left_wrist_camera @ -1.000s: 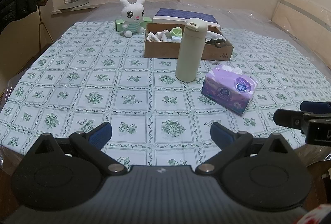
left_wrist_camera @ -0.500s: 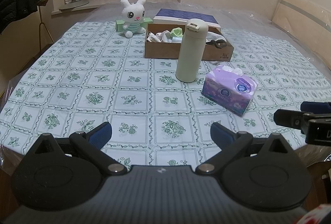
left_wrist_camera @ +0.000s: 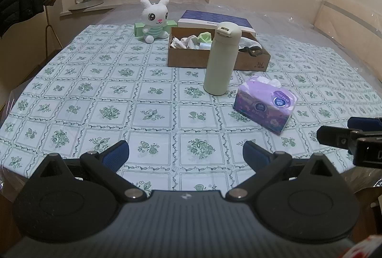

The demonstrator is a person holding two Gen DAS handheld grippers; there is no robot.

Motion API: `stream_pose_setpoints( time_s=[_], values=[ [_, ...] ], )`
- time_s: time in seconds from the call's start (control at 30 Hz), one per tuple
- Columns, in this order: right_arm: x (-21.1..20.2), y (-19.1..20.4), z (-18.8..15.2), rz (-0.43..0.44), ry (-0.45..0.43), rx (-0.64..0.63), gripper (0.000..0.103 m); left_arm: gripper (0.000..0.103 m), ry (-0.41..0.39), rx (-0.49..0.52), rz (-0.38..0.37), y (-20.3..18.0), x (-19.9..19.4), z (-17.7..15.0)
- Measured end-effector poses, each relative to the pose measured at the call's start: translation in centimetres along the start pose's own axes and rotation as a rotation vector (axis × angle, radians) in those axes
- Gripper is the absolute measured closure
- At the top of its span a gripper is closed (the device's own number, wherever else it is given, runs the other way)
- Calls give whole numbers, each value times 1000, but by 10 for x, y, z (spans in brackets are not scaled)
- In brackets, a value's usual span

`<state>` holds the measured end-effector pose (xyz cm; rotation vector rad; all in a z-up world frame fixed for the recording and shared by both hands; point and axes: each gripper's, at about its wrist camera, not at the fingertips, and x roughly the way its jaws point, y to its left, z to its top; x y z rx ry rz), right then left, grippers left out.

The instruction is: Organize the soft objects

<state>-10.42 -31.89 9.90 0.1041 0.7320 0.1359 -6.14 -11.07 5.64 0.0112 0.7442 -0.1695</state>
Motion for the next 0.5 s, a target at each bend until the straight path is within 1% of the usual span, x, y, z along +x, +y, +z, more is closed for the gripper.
stream_pose_setpoints(
  time_s=[0.33, 0.5],
  values=[
    [2, 0, 0, -1, 2, -3, 22, 2, -1, -2, -2, 1, 0, 0],
    [3, 0, 0, -1, 3, -3, 22, 2, -30, -1, -5, 2, -1, 0]
  ],
)
